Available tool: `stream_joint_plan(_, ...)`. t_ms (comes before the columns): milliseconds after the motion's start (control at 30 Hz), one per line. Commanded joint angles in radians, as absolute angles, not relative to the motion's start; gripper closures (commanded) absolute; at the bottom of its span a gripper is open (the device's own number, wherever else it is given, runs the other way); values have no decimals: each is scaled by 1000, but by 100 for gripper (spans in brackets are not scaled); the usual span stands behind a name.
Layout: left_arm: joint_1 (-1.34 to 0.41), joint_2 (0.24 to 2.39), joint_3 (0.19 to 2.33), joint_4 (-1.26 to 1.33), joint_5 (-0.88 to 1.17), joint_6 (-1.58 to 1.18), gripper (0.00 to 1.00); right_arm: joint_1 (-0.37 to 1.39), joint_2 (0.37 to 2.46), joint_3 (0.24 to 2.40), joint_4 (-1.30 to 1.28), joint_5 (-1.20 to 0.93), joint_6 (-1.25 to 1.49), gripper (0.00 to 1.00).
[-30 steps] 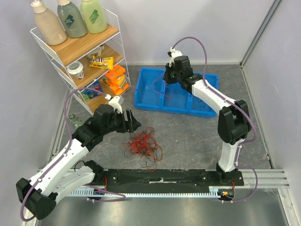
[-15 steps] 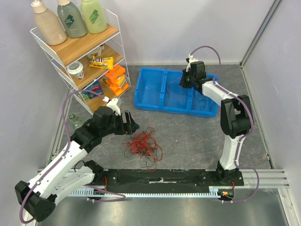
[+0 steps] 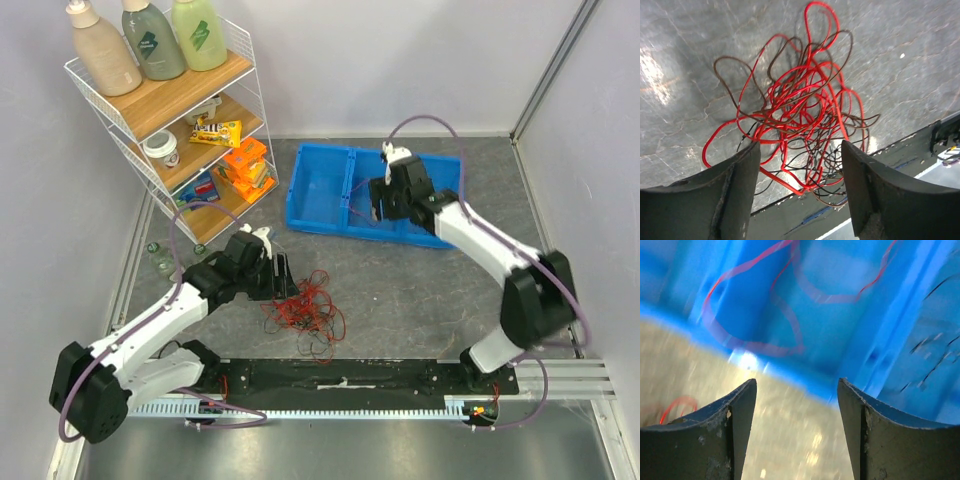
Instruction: Untangle the cables
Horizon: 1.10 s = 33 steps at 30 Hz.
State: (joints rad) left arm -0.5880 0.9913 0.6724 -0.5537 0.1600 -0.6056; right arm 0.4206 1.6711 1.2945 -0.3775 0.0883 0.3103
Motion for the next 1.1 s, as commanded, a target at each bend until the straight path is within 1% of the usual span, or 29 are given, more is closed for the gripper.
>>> stream_joint_plan(0, -607, 1014, 617, -457, 198, -630, 33, 573, 1412, 990, -300, 11, 356, 26)
stream_joint_plan(67, -614, 1029, 609, -434, 193, -635, 38, 647, 1324, 811, -144, -179, 451, 26)
stream_joint_plan(100, -618, 1034, 604, -422, 193, -637, 39, 682, 1298, 720, -52, -272, 509, 26)
stream_joint_plan(133, -621, 1040, 604, -413, 187, -640, 40, 718, 1273, 636, 65, -322, 573, 26)
stream_joint_plan(200, -629, 1052, 604, -400, 190, -643, 47, 811, 1235, 525, 216, -328, 661, 26)
stream_joint_plan(233, -633, 1057, 600, -390, 196, -646, 51, 857, 1220, 493, 269, -310, 678, 26)
stream_joint_plan(300, -644, 1060, 601, -385, 199, -652, 73, 935, 1212, 466, 298, -247, 692, 25)
stream_joint_plan(333, -646, 1054, 609, -396, 202, -652, 82, 965, 1219, 471, 293, -227, 692, 25)
stream_joint_plan(433, -652, 1008, 630, -423, 209, -652, 84, 1031, 1261, 515, 278, -181, 680, 25)
stream_joint_plan(467, -652, 987, 638, -437, 209, -647, 77, 1048, 1279, 540, 269, -164, 667, 25)
stream_joint_plan(533, -652, 953, 653, -471, 184, -637, 52, 1083, 1331, 603, 232, -123, 644, 25)
stream_joint_plan(567, -652, 942, 666, -498, 160, -629, 44, 1097, 1354, 630, 203, -95, 637, 25)
stream_joint_plan(600, -652, 934, 679, -537, 138, -621, 37, 1109, 1377, 649, 181, -62, 632, 25)
stream_joint_plan(633, -652, 928, 698, -576, 112, -615, 34, 1114, 1408, 661, 173, -40, 632, 25)
stream_joint_plan(700, -655, 908, 715, -639, 83, -621, 29, 1121, 1445, 667, 178, -20, 644, 27)
stream_joint_plan(767, -666, 878, 707, -643, 113, -658, 25, 1120, 1465, 661, 179, -6, 658, 32)
stream_joint_plan(933, -670, 859, 644, -644, 175, -796, 26, 1121, 1421, 608, 135, 153, 698, 55)
stream_joint_plan(1000, -676, 851, 602, -634, 175, -845, 26, 1121, 1395, 580, 133, 170, 703, 64)
stream_joint_plan(1067, -686, 845, 548, -576, 187, -876, 26, 1121, 1382, 565, 132, 157, 704, 74)
